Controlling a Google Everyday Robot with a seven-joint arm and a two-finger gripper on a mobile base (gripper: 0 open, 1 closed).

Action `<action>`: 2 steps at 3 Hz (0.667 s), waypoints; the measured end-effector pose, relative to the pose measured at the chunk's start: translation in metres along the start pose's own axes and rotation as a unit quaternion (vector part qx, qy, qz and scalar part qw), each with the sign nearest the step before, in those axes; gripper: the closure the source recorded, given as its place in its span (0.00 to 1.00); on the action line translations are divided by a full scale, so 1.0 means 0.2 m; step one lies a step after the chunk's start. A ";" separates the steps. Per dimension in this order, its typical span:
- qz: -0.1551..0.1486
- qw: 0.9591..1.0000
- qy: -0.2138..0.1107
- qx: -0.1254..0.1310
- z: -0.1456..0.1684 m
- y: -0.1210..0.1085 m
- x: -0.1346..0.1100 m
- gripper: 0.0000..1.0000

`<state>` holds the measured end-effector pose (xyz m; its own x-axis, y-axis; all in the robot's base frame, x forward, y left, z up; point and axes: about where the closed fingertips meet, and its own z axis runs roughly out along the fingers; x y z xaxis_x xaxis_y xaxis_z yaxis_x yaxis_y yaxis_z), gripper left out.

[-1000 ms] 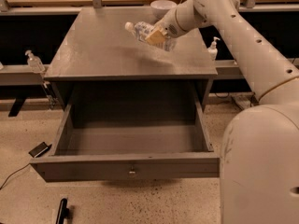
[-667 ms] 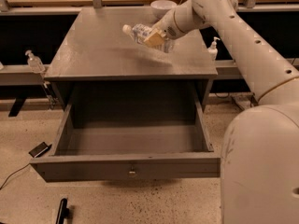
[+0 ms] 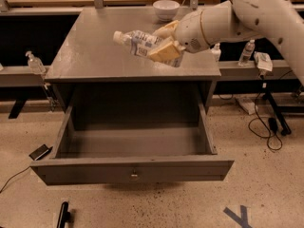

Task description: Place blue plastic bottle into top drawer

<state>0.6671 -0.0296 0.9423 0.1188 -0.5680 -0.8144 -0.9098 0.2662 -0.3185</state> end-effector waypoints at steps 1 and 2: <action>0.017 0.997 0.049 -0.059 -0.18 0.41 0.23 1.00; 0.036 0.993 0.071 -0.091 -0.13 0.57 0.39 1.00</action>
Offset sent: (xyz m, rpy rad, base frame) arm -0.0718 -0.0298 -0.0365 -0.0745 0.0981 0.0397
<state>0.5613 -0.0638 0.8554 0.0048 -0.6594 -0.7518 -0.9721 0.1732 -0.1581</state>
